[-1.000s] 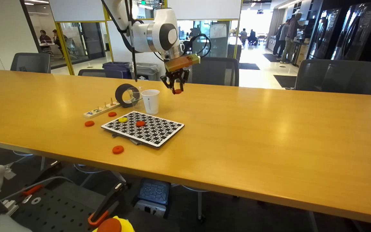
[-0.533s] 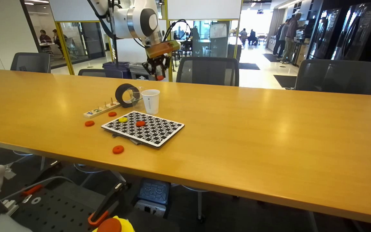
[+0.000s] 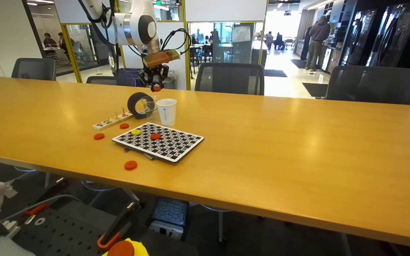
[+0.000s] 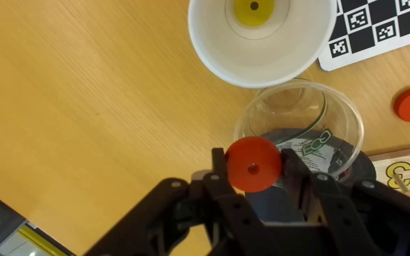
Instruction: Put the yellow circles into the white cup and the orange circles into the transparent cup.
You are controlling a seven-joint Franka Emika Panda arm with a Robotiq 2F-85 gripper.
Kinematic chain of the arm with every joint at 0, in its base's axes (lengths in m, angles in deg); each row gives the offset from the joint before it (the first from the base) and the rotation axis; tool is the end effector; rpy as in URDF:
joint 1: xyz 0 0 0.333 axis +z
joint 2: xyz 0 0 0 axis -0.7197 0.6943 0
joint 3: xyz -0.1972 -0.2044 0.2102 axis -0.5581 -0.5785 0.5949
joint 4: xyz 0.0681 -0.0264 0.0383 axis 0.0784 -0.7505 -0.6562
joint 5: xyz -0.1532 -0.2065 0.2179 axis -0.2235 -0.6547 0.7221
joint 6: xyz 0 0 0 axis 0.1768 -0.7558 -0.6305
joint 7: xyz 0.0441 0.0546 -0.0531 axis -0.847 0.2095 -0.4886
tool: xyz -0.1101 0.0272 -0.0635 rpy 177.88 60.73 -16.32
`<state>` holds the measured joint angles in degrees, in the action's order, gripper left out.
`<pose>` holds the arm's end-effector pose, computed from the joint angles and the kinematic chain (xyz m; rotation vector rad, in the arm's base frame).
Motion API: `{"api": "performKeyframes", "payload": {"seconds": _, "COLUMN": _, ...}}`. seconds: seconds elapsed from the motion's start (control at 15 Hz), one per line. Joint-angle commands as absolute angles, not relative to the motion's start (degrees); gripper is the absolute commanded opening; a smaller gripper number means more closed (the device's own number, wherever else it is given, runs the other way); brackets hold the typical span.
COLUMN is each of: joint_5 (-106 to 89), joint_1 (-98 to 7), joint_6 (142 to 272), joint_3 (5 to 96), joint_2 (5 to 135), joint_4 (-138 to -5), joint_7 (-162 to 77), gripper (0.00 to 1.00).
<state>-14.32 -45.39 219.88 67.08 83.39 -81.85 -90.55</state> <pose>0.6482 0.1305 0.3395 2.6404 1.5306 0.4015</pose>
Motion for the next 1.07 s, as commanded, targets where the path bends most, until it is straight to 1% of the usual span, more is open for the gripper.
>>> {"api": "performKeyframes", "payload": {"seconds": 0.0, "joint_5": -14.0, "joint_1": -44.47, "joint_6": 218.17, "joint_3": 67.32, "joint_2": 82.77, "joint_4": -81.88, "joint_7": -91.05, "gripper": 0.22}}
{"api": "performKeyframes", "payload": {"seconds": 0.67, "joint_5": -13.38, "joint_1": -43.4, "joint_6": 214.75, "joint_3": 67.64, "joint_2": 83.45, "joint_4": -81.57, "joint_7": -91.05, "gripper": 0.23}}
{"api": "performKeyframes", "payload": {"seconds": 0.73, "joint_5": -13.59, "joint_1": -43.08, "joint_6": 214.09, "joint_3": 67.25, "joint_2": 83.6, "joint_4": -81.32, "joint_7": -90.21, "gripper": 0.48}}
{"api": "performKeyframes", "payload": {"seconds": 0.8, "joint_5": -13.58, "joint_1": -43.14, "joint_6": 213.84, "joint_3": 67.27, "joint_2": 83.72, "joint_4": -81.19, "joint_7": -90.34, "gripper": 0.68}}
{"api": "performKeyframes", "payload": {"seconds": 1.0, "joint_5": -13.62, "joint_1": -43.14, "joint_6": 213.44, "joint_3": 67.12, "joint_2": 83.72, "joint_4": -81.11, "joint_7": -90.14, "gripper": 0.88}}
